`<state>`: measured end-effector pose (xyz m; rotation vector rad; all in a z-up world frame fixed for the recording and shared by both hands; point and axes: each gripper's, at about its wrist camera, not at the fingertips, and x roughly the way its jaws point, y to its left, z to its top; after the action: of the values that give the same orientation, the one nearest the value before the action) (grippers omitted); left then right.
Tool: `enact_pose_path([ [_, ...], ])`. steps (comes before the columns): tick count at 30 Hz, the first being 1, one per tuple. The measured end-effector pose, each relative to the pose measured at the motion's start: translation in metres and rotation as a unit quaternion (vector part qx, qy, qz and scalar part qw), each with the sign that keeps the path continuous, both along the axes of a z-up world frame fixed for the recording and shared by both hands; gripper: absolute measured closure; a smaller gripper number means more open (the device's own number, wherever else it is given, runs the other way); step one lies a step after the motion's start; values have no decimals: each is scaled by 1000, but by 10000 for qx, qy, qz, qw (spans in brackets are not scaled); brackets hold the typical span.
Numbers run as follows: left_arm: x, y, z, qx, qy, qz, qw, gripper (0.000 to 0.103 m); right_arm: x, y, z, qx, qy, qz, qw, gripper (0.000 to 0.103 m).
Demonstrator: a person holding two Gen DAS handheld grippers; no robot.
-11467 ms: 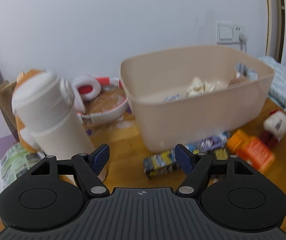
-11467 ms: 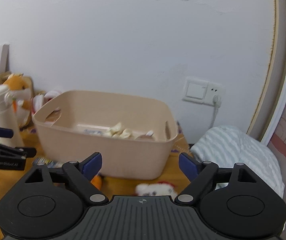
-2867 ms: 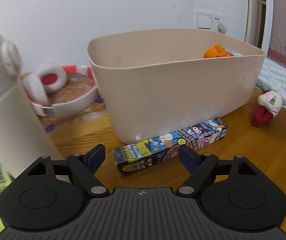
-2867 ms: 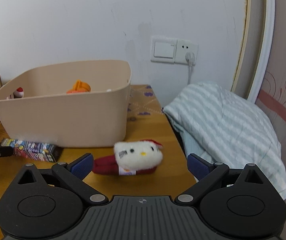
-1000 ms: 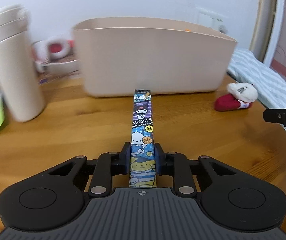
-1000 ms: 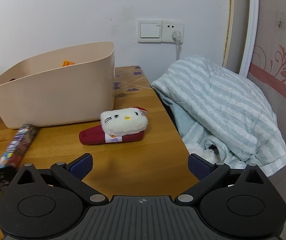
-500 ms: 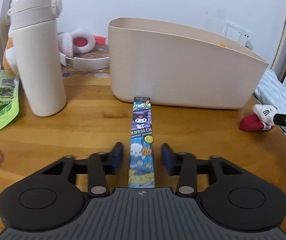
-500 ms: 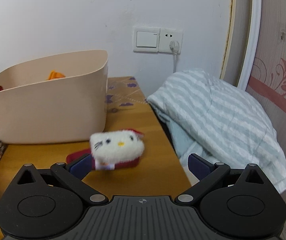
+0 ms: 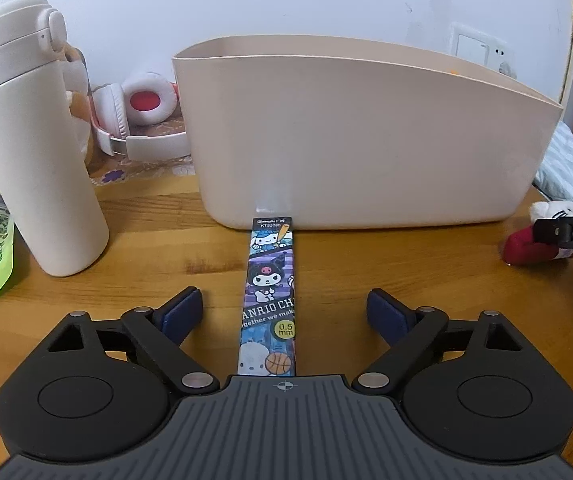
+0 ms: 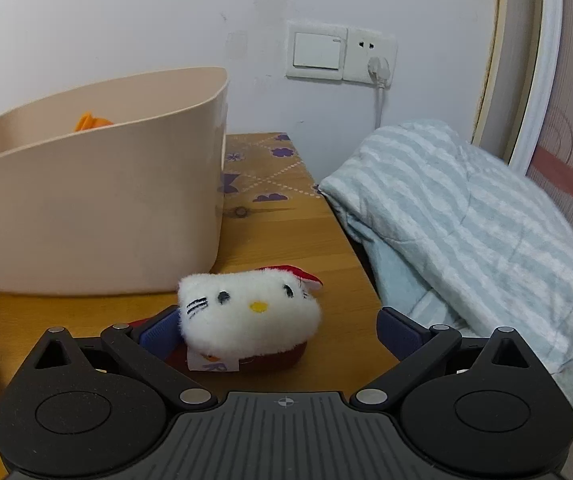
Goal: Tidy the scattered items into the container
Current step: 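Grasp the long snack box with the left tool while the right tool grasps the plush cat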
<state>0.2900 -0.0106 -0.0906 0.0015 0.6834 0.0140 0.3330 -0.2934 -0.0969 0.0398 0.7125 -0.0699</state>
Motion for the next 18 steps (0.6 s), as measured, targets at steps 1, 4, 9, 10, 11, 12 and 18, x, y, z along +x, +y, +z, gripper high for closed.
enact_pose_path([
  [1,0,1,0,8,-9,-22,10000,12,1,-2,-1,104,13,-25,9999,0],
  [4,0,2,0,11,-52,-66,10000,18,4,-7,-6,360,19,-63,9993,0],
  [9,-2,5,4,-6,-99,-126,9999,45,7,-10,-11,624,-83,-62,9980,7],
  [10,-2,5,4,-10,-101,-146,9998,49,7,-8,-11,638,-117,3,9979,17],
  [11,-2,6,5,-16,-102,-154,9998,56,8,-6,-10,667,-140,64,9977,30],
  [12,-3,6,5,-28,-102,-157,9998,62,8,-3,-9,697,-150,123,9974,36],
  [18,-4,12,6,-66,-113,-126,9998,77,7,4,-8,574,-212,179,9980,47],
])
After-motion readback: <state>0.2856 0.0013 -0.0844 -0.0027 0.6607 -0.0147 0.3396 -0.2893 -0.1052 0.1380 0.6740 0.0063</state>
